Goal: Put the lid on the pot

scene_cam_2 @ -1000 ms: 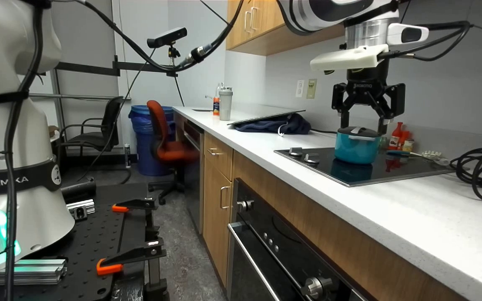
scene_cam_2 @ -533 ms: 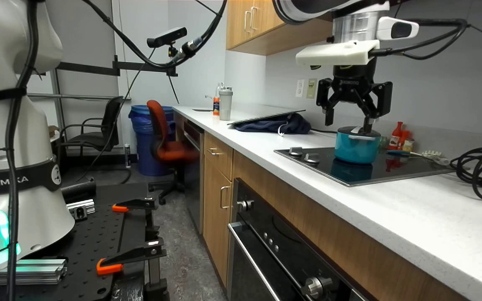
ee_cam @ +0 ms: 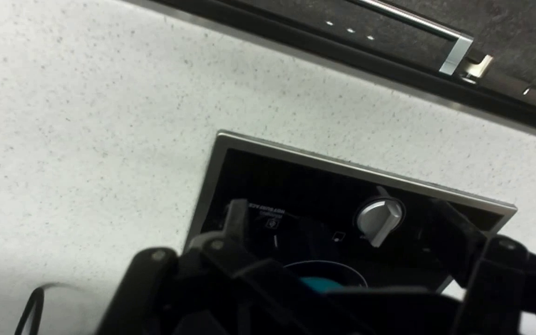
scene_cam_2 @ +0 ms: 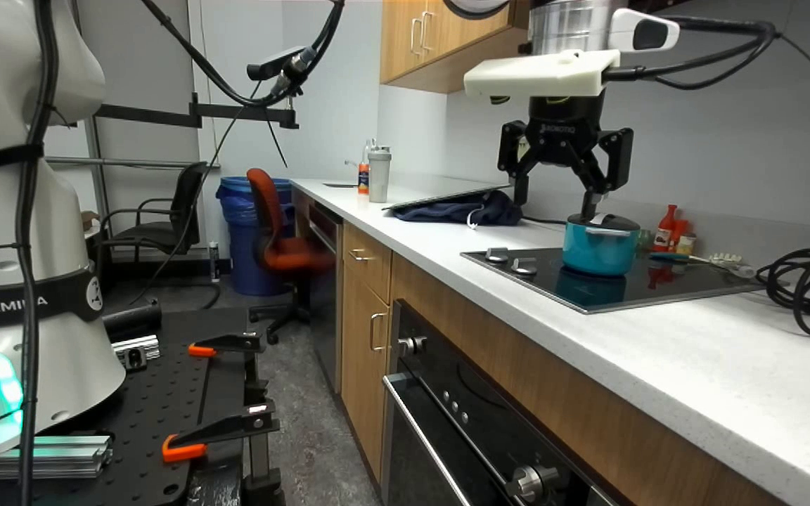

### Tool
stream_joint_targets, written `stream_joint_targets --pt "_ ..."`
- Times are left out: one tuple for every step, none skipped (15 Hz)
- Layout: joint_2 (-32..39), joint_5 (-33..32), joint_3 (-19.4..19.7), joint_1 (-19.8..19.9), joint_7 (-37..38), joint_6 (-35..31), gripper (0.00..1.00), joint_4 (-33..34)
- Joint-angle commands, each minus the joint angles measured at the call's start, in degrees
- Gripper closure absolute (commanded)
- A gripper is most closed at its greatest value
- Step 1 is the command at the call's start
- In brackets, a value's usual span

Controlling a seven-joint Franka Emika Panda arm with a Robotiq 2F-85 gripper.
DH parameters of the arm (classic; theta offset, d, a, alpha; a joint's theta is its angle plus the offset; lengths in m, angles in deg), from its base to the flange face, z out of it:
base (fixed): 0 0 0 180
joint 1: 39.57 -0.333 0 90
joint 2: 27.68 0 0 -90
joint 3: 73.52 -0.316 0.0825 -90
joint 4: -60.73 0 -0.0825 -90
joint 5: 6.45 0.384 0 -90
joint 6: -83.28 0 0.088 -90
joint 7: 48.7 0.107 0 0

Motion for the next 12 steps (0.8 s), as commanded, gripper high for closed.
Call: stream_joint_targets --pt "-6.3 2.2 2.8 -1.1 -6.4 3.8 0.04 -4.9" --pt "-7.3 1.9 3.4 -1.2 -7.2 4.7 0.04 -5.6" --pt "-8.3 1.8 4.1 -1.4 -8.0 5.6 0.04 -6.2" --pt "-9.2 1.7 4.8 -1.5 -8.8 6.2 0.05 -6.7" --pt "-10.0 1.7 5.4 -1.7 -9.4 6.8 0.04 -7.2" --pt "-10.7 1.7 6.0 -1.8 -10.0 7.2 0.05 -7.6" --pt "-11.4 1.7 6.6 -1.9 -10.5 7.4 0.04 -8.0" --pt "-12.0 1.5 7.2 -2.0 -10.9 7.9 0.04 -8.3" --pt "-12.4 1.4 7.7 -2.1 -11.2 8.2 0.04 -8.5" --pt "-12.9 1.3 8.2 -2.1 -11.6 8.5 0.05 -8.7" --pt "-13.2 1.1 8.7 -2.1 -11.9 8.8 0.04 -8.9" --pt "-13.5 0.9 9.2 -2.1 -12.2 9.2 0.05 -8.9"
